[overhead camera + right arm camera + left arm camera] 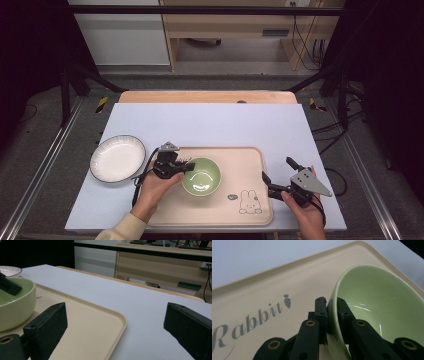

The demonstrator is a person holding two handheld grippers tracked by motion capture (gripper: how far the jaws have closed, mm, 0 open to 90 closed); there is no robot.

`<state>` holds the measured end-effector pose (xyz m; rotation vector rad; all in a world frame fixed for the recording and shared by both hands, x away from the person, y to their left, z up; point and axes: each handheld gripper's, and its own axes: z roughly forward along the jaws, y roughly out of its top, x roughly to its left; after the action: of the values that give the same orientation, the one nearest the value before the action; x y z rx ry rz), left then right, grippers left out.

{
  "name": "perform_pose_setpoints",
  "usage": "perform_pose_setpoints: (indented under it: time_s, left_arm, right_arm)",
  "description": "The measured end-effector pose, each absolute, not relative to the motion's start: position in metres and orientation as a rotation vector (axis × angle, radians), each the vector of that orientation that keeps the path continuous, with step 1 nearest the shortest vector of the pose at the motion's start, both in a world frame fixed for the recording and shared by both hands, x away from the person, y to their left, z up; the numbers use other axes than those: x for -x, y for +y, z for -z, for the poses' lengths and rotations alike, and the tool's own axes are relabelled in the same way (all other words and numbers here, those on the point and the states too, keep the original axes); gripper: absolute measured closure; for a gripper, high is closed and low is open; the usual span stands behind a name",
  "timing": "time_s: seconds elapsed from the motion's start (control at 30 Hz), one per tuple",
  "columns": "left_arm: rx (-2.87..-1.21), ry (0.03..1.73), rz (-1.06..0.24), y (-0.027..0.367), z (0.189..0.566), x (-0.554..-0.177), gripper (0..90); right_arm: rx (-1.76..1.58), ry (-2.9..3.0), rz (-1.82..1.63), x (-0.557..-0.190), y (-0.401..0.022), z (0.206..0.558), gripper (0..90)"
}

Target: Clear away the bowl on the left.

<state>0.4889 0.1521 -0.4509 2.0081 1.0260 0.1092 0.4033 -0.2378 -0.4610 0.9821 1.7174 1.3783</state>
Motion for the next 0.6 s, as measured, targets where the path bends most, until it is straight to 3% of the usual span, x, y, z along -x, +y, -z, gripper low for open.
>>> perform_pose_setpoints:
  time_s: [0.6]
  left_arm:
    - [-2.043,1.028,-0.155,0.1497,0.4525,-0.4886,83.0]
  right_arm:
    - [-0.979,1.726,-1.375,-0.4036,-0.2363,0.4617,5.2]
